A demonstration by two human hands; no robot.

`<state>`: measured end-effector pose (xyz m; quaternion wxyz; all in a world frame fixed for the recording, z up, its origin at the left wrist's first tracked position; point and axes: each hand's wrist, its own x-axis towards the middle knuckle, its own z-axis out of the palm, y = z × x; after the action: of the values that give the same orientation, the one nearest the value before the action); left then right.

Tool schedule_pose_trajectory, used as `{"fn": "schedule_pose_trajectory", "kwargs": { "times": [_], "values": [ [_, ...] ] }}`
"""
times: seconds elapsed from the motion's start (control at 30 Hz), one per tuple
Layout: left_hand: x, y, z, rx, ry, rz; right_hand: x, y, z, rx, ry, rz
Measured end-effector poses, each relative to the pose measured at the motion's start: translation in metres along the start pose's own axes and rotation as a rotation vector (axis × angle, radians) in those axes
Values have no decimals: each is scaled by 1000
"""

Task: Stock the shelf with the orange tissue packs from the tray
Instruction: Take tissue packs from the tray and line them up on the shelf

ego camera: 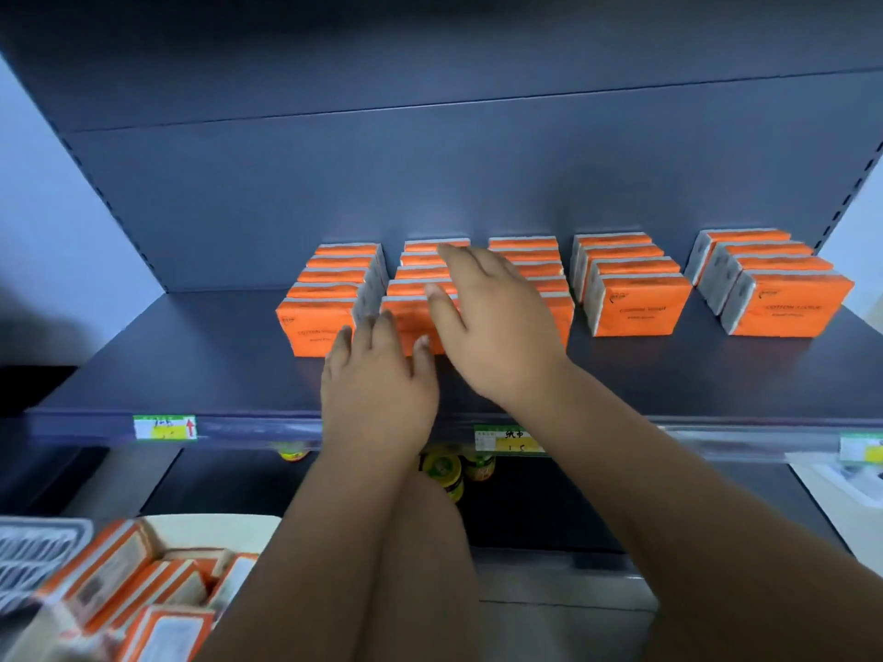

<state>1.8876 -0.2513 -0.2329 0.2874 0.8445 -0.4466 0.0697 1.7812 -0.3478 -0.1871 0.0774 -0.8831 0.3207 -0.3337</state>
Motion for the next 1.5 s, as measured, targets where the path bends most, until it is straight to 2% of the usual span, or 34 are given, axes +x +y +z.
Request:
{"fn": "schedule_pose_trajectory", "kwargs": {
  "times": [0.1,0.27,0.37,0.47,0.67,0.77,0.93,1.07,1.17,1.33,1.43,1.5],
  "values": [
    [-35,-45,-28,104,80,-58,-7,-39,18,32,-49,-81],
    [-94,-133,-72,298,187,-253,-52,-123,53,-29,-174,-429],
    [-134,-182,-97,355,179,-370,-88,-180,82,7,-293,-587],
    [-174,-225,-114,425,122,-428,-125,-226,112,94,-434,-639],
    [-217,-264,-99,375,62,-565,-140,-253,158,148,-569,-533],
    [-225,-277,-85,323,-15,-612,-139,-243,180,18,-702,-532],
    [-234,-290,-51,211,-160,-615,-141,-224,204,-140,-1032,-430],
    [-245,-292,-26,121,-276,-655,-140,-224,226,-190,-1146,-332],
    [-252,-298,-11,26,-428,-651,-146,-225,250,-177,-1222,-286],
    [-260,-313,1,-157,-605,-742,-168,-226,285,-8,-1239,-188],
    [-264,-320,-1,-87,-754,-744,-174,-236,304,262,-1218,-85],
    [-266,-325,-5,-78,-774,-774,-169,-248,310,395,-1222,-49]
  ]
}}
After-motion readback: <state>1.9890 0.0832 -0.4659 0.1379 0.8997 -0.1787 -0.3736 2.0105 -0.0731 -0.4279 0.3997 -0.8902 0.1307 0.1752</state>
